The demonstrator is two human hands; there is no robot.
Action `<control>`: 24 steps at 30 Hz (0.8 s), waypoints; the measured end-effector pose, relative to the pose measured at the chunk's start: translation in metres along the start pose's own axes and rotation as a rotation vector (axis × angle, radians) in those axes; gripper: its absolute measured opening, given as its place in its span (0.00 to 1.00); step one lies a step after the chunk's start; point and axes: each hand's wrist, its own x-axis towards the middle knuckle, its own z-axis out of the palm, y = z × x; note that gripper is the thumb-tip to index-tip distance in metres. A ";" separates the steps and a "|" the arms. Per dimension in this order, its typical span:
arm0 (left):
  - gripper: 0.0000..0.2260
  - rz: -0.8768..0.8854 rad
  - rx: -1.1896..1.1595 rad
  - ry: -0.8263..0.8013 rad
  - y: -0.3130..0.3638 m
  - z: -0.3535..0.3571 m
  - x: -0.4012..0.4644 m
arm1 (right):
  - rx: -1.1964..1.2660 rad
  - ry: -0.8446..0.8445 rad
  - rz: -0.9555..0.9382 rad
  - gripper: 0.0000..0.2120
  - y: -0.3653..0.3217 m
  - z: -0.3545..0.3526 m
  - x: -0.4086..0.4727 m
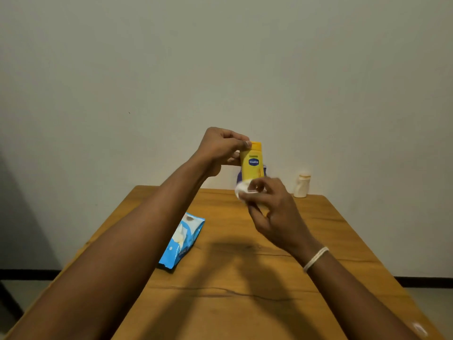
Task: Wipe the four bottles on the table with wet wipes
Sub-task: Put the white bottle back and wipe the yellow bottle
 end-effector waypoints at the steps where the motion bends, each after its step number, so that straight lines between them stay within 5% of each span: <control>1: 0.08 -0.007 -0.003 -0.005 0.001 -0.002 0.000 | -0.007 -0.035 -0.018 0.12 0.001 0.000 -0.006; 5: 0.02 -0.094 0.043 -0.217 0.003 -0.005 -0.006 | 0.097 0.088 0.032 0.12 0.007 -0.009 0.015; 12: 0.09 -0.128 -0.039 -0.579 -0.001 -0.017 -0.004 | 0.209 0.258 0.070 0.11 0.000 -0.019 0.045; 24: 0.16 -0.061 -0.009 -0.258 -0.010 -0.013 0.001 | 0.238 0.171 0.162 0.10 0.009 -0.007 0.003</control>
